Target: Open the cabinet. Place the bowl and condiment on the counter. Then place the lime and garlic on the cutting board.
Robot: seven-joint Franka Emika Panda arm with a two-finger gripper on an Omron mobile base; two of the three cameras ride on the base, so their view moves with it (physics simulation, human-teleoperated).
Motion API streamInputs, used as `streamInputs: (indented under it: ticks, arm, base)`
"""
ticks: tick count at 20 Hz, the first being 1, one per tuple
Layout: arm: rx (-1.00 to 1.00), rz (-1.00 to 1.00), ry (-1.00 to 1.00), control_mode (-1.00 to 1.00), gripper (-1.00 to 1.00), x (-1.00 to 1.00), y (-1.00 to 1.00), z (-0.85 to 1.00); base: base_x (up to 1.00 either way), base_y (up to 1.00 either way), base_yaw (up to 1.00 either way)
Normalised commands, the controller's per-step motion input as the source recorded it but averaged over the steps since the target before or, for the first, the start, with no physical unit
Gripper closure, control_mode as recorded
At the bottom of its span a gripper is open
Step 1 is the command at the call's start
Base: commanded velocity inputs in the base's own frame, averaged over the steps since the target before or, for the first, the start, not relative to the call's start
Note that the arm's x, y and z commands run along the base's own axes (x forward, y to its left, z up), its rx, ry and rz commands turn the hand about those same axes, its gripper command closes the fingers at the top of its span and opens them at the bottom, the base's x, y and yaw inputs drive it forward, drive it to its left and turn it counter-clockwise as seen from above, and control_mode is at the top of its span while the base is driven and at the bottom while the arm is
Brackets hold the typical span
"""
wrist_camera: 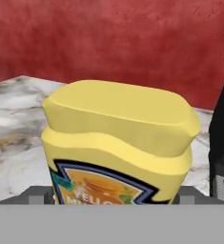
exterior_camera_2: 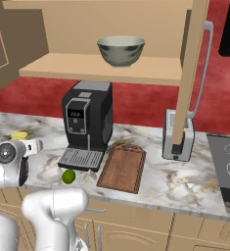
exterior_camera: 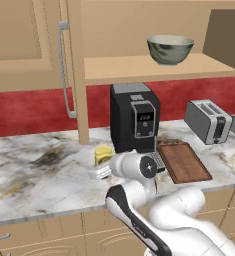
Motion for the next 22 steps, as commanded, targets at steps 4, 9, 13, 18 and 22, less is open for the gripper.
streamInputs:
  ticks: [4,9,13,18,22]
  arm:
    - [0.0,0.0,0.0,-1.0,1.0,0.46,0.06,-0.48]
    - [0.0,0.0,0.0,-1.0,1.0,0.33,0.03,-0.49]
    - [0.0,0.0,0.0,-1.0,1.0,0.21,0.01,-0.49]
    - [0.0,0.0,0.02,-1.0,1.0,0.11,0.0,-0.4]
    - [0.0,0.0,0.02,-1.0,1.0,0.0,0.0,-0.21]
  base:
    - [0.0,0.0,0.0]
    - [0.0,0.0,0.0]
    - [0.0,0.0,0.0]
    - [0.0,0.0,0.0]
    - [0.0,0.0,0.0]
